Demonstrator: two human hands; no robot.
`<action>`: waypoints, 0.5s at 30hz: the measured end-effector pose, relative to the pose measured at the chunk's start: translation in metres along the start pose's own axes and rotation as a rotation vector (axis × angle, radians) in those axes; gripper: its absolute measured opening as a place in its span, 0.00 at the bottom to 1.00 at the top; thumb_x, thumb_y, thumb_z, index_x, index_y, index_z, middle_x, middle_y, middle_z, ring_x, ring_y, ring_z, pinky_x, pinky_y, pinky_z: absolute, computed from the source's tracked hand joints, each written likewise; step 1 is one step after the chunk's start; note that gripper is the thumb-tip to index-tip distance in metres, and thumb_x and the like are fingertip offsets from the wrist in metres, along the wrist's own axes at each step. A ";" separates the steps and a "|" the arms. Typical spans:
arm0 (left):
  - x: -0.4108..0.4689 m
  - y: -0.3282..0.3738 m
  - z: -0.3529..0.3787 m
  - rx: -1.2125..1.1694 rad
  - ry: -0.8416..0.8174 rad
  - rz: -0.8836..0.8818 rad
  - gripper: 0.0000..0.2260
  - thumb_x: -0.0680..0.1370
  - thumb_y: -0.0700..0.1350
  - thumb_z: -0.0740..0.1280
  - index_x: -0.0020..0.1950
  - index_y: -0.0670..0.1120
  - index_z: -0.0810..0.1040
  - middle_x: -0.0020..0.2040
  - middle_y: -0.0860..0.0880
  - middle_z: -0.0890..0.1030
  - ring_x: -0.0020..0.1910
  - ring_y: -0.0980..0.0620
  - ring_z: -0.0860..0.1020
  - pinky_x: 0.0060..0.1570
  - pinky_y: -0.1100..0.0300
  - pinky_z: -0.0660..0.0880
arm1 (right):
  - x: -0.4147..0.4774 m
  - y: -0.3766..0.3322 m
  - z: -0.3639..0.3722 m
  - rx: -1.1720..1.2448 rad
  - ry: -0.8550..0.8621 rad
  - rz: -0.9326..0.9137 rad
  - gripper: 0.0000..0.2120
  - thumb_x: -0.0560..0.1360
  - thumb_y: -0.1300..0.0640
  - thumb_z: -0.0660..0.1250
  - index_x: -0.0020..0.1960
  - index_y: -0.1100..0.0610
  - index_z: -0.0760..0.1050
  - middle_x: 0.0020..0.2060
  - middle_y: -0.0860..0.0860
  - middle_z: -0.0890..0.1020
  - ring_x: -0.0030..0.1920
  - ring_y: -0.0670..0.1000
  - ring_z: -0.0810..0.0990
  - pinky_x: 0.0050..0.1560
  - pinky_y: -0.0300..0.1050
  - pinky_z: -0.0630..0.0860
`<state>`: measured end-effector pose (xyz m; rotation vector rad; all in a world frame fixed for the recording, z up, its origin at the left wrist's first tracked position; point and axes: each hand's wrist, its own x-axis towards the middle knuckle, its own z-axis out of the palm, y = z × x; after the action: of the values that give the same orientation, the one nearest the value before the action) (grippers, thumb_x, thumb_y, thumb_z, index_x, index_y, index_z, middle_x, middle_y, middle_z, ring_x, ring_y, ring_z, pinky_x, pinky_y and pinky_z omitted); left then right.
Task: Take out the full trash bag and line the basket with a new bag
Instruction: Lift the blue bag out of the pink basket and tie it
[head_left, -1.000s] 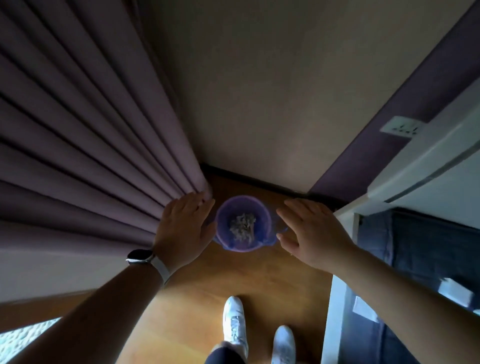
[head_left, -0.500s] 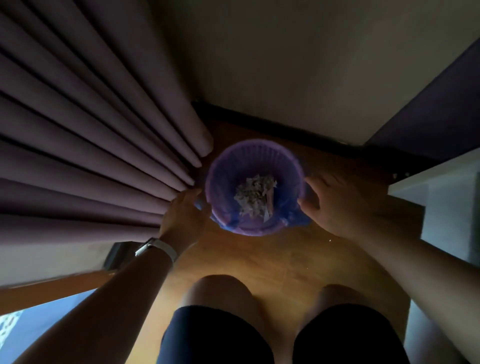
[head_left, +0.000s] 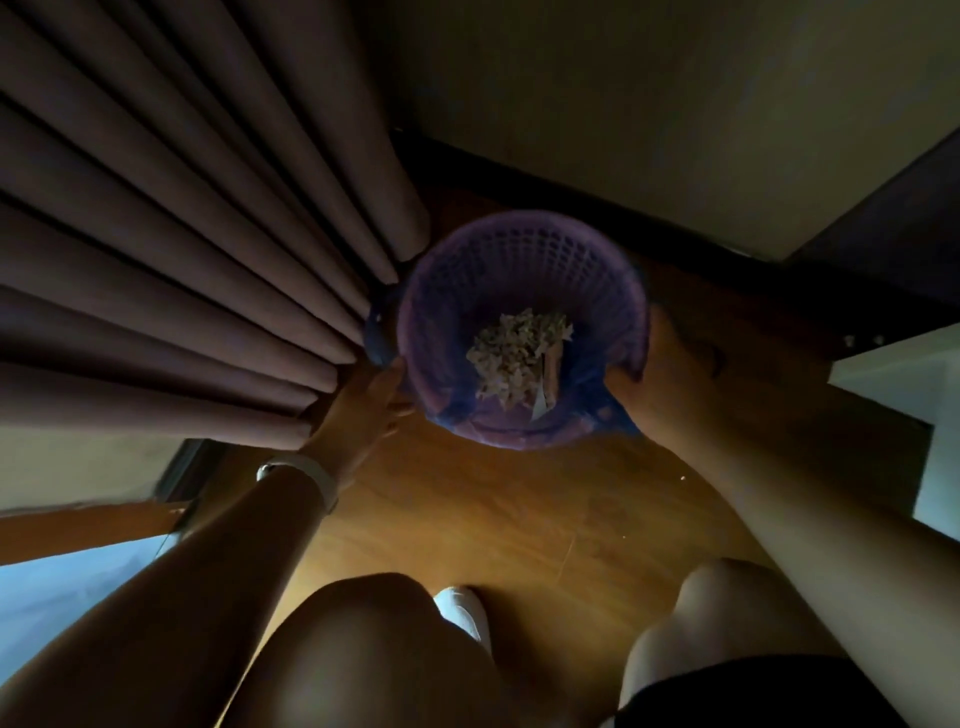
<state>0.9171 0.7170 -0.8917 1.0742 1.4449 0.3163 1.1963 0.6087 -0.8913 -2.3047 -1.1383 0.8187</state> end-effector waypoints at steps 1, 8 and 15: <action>-0.001 0.000 0.000 -0.052 -0.010 -0.009 0.11 0.82 0.55 0.58 0.57 0.52 0.76 0.48 0.52 0.83 0.46 0.54 0.80 0.45 0.57 0.71 | 0.001 0.002 0.002 -0.005 0.006 0.017 0.26 0.73 0.52 0.66 0.69 0.49 0.63 0.49 0.45 0.78 0.42 0.45 0.78 0.41 0.44 0.73; -0.011 0.008 -0.002 -0.089 0.086 0.062 0.09 0.80 0.38 0.61 0.44 0.49 0.76 0.37 0.52 0.82 0.37 0.56 0.78 0.42 0.59 0.72 | -0.012 0.000 -0.006 0.057 0.036 0.087 0.10 0.79 0.46 0.64 0.48 0.54 0.71 0.34 0.46 0.77 0.32 0.44 0.77 0.28 0.39 0.67; -0.034 0.028 -0.005 -0.113 0.215 0.235 0.08 0.81 0.34 0.58 0.50 0.44 0.74 0.35 0.52 0.80 0.29 0.62 0.78 0.32 0.65 0.75 | -0.018 0.000 -0.010 -0.070 0.093 0.085 0.17 0.81 0.45 0.56 0.43 0.56 0.73 0.34 0.52 0.78 0.36 0.52 0.79 0.34 0.47 0.73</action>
<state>0.9180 0.7084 -0.8483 1.1457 1.4715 0.6909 1.1943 0.5933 -0.8784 -2.4361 -1.0510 0.7043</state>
